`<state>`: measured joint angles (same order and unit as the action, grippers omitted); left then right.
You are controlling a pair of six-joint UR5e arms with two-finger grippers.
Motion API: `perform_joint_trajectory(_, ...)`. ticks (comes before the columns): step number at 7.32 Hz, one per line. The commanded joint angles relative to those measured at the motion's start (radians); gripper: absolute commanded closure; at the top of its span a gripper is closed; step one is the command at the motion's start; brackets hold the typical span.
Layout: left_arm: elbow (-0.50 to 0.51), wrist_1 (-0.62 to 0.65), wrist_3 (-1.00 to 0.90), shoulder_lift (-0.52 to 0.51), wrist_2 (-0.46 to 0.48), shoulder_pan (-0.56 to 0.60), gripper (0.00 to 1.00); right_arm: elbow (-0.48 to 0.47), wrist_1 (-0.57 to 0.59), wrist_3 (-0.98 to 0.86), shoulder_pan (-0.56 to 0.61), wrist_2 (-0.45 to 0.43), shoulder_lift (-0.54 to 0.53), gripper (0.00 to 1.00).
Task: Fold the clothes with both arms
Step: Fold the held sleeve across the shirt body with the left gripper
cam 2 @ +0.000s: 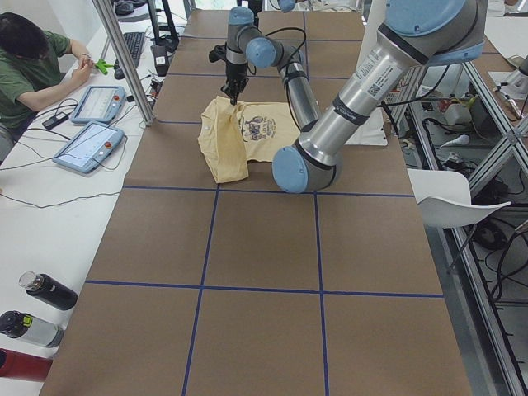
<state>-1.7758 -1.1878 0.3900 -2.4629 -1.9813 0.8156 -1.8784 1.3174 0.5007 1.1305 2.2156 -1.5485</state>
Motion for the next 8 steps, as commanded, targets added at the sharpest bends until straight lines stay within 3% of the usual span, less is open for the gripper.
perform_joint_trajectory(1,0.361,0.013,0.200,-0.306,0.053,-0.105,1.00,-0.002,-0.001,0.027,0.000,0.001,0.004,0.00)
perform_joint_trajectory(2,0.434,-0.045,0.299,-0.327,0.109,-0.178,1.00,-0.004,-0.001,0.028,0.000,0.001,0.004,0.00)
perform_joint_trajectory(4,0.682,-0.175,0.480,-0.445,0.107,-0.214,1.00,0.001,-0.001,0.030,0.000,0.001,0.004,0.00)
perform_joint_trajectory(5,0.787,-0.367,0.650,-0.467,0.104,-0.223,0.26,0.001,-0.001,0.030,-0.001,0.001,0.005,0.00)
perform_joint_trajectory(6,0.824,-0.495,0.772,-0.459,0.107,-0.251,0.00,0.002,-0.001,0.030,-0.002,-0.001,0.008,0.00)
perform_joint_trajectory(8,0.817,-0.510,0.761,-0.461,0.105,-0.250,0.00,0.004,-0.001,0.030,-0.002,-0.001,0.010,0.00)
